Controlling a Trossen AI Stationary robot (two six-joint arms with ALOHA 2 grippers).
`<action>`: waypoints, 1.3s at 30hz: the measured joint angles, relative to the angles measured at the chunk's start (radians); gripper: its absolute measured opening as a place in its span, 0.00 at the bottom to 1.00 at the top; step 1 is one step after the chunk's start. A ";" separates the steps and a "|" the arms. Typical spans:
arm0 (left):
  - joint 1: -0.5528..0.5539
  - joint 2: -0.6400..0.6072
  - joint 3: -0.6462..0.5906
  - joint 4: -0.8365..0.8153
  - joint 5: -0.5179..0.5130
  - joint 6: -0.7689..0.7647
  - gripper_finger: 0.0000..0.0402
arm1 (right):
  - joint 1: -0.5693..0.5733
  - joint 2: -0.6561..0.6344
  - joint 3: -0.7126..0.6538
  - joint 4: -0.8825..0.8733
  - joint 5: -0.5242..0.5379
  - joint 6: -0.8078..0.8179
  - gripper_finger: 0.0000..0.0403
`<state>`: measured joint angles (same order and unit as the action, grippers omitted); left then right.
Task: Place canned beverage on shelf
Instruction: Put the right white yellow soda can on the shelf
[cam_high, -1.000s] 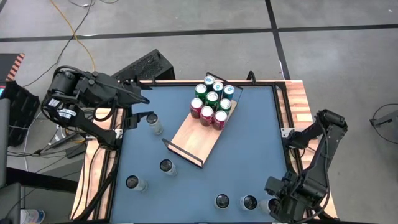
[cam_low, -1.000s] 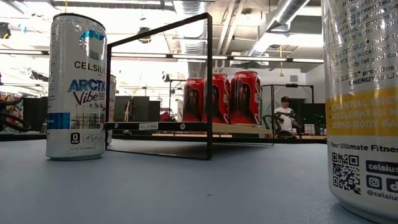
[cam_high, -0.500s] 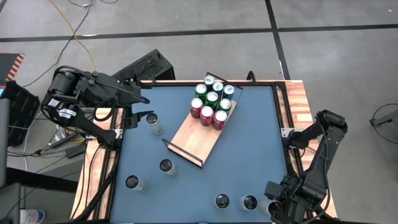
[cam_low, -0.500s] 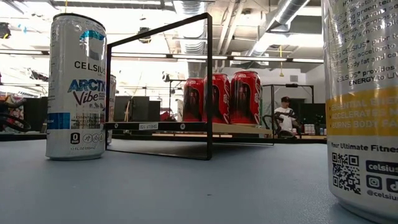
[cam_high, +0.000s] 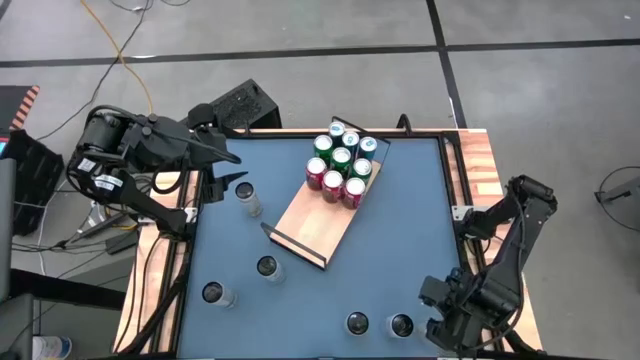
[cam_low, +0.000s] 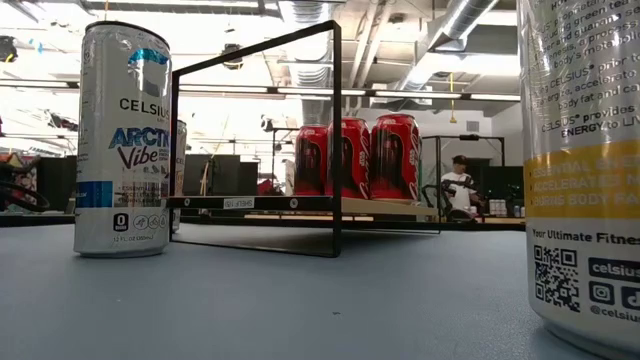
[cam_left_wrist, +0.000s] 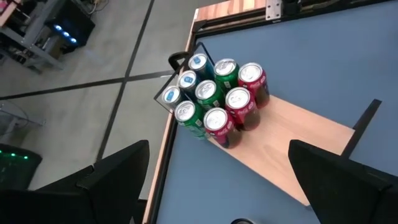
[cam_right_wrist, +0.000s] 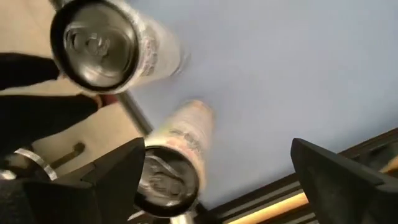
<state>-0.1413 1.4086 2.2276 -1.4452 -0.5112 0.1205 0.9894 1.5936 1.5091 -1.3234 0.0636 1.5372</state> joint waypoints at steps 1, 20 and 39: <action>0.000 0.000 0.000 0.000 0.002 -0.004 0.92 | 0.000 0.000 0.016 -0.026 0.013 0.000 0.96; 0.000 0.000 0.000 -0.008 0.006 -0.037 0.92 | 0.039 0.086 0.055 0.025 0.013 -0.016 0.96; 0.000 0.000 0.000 -0.004 0.000 -0.035 0.92 | 0.062 0.163 0.056 0.033 -0.027 -0.040 0.85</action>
<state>-0.1413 1.4086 2.2276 -1.4495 -0.5114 0.0853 1.0517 1.7569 1.5650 -1.2906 0.0366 1.4969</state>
